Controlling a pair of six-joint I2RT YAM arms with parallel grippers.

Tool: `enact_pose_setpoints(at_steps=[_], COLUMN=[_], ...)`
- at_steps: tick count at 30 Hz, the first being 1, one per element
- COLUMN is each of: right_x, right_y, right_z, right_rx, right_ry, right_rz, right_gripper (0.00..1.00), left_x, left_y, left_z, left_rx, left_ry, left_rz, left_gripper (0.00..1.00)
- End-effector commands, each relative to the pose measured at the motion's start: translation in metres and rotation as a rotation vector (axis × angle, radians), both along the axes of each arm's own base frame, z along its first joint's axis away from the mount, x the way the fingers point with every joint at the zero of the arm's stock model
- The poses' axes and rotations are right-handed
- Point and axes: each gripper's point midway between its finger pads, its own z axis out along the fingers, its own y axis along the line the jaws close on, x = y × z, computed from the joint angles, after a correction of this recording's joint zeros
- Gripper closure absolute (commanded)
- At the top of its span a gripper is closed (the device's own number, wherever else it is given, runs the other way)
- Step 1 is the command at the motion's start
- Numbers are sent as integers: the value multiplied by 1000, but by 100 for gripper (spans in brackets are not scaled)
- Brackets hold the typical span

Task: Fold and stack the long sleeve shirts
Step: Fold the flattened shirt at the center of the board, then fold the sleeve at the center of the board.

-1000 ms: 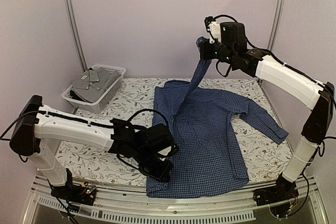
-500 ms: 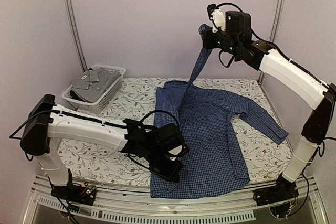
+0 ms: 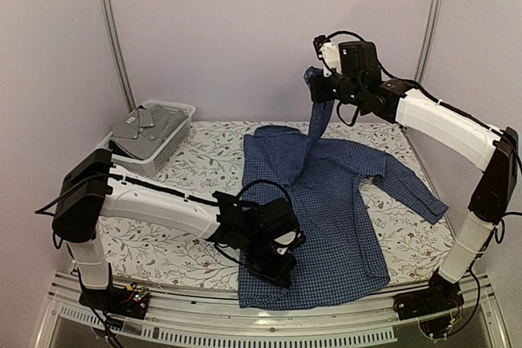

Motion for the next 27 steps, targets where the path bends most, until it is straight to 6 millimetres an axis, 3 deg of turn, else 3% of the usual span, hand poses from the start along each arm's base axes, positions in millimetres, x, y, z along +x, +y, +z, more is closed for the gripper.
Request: enact_pose_setpoints(at_steps=[1, 4, 7, 11, 13, 16, 22, 27], right_x=[-18, -24, -33, -47, -56, -71, -91, -102], right_y=[4, 5, 9, 9, 8, 11, 13, 12], right_z=[-9, -20, -30, -52, -61, -68, -82, -93], right_rx=[50, 58, 62, 59, 70, 99, 127, 125], right_ry=[53, 86, 127, 191, 217, 250, 280, 291], right_rz=[46, 65, 100, 140, 157, 215, 283, 320], right_gripper=[100, 100, 100, 100, 100, 100, 100, 100], left_x=[2, 2, 5, 28, 50, 97, 221, 307], left_y=[-19, -20, -19, -17, -12, 3, 47, 52], left_z=[6, 2, 9, 47, 69, 88, 88, 80], left_rx=[-65, -61, -71, -144, -190, -216, -214, -234], left_ry=[7, 10, -6, -57, -89, -165, -265, -317], left_rz=[-25, -27, -24, 20, 63, 158, 411, 474], left_gripper=[100, 91, 68, 53, 51, 51, 56, 60])
